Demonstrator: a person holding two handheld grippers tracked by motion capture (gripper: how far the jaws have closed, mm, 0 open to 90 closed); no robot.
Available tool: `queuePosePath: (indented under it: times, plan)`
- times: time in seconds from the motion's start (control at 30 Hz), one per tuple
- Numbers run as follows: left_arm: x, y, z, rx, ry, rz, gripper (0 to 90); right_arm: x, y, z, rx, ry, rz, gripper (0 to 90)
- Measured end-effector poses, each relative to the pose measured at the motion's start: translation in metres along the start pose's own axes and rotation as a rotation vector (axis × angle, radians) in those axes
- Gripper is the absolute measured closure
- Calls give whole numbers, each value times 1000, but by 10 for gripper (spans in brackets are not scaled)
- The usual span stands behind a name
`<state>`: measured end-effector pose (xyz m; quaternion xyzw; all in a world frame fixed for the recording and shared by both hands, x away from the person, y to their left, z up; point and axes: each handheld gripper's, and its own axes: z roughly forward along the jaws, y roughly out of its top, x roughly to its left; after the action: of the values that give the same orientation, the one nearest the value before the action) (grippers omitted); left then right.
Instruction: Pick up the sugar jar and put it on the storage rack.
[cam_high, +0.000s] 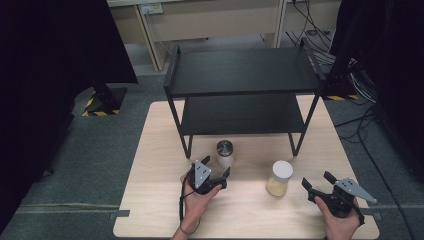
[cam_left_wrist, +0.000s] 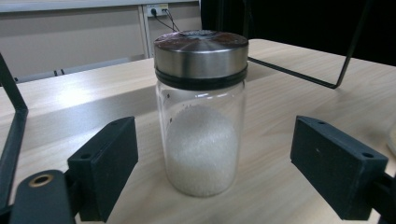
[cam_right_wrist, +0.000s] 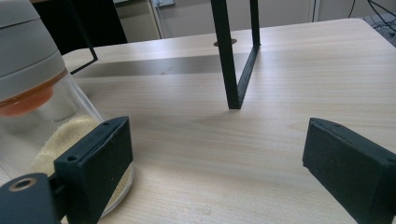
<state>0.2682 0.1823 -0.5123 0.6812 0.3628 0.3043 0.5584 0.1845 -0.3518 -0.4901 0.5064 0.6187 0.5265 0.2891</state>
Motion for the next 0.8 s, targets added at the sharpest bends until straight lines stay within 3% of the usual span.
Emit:
queuePosePath:
  times: [0.33, 0.8]
  plan:
    - [-9, 7, 22, 13, 31, -14, 194, 0, 1, 0, 3, 2, 3, 86]
    - [-12, 12, 37, 20, 66, -19, 292, -1, 1, 1, 4, 6, 6, 86]
